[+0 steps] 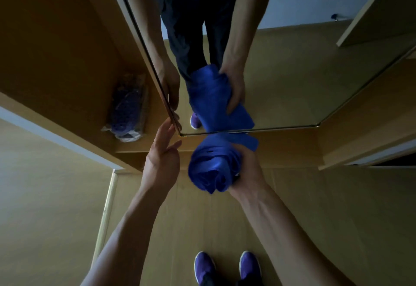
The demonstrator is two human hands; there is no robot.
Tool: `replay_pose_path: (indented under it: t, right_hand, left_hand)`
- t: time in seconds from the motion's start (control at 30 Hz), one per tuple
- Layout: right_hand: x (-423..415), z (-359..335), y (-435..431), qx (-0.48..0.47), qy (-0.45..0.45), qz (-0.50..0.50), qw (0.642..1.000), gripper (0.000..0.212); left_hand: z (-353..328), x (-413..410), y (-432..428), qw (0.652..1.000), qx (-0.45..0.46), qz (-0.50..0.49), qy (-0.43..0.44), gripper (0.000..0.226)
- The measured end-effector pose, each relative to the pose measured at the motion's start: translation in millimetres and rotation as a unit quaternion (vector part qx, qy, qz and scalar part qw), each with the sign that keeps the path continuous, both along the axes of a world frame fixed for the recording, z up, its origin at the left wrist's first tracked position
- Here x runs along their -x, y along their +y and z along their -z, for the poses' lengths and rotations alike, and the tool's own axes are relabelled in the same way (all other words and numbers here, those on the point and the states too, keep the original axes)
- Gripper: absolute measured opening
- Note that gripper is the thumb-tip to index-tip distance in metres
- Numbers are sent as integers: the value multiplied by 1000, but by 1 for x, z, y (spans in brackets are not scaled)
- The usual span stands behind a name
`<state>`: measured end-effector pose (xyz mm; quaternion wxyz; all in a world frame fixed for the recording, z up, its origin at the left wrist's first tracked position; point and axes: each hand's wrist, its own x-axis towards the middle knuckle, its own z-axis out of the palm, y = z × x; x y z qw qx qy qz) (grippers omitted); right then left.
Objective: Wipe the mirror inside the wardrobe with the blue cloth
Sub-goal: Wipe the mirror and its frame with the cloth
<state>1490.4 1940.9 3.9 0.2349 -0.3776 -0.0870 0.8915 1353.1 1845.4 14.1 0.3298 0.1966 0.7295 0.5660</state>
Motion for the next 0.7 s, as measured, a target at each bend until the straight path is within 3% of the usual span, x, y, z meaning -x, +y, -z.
replay_pose_path:
  t: [0.1,0.23,0.43,0.5,0.57,0.7]
  right_hand:
    - [28,-1,-12,-25,-72,-73,994,33]
    - [31,-9,-5,-16,-63,-110,992,35]
    - [-31,-10,30,-20,11,11,1000,3]
    - [-43,-8,35,5,17,65,998,21]
    - [-42,-6,32,14,4,89,996,21]
    - [-23,-12,20,-31,-42,15,999,24]
  left_hand:
    - [-3,-4,0,1000,27,2,2,58]
    - [-11,-9,4,999,43,2,33,58]
    - [-15,-13,6,998,56,1,43,56]
    - [-15,-14,5,998,52,10,46,63]
    - [-15,-15,5,998,49,0,29,63]
    - [-16,-22,11,997,72,-25,-6,64]
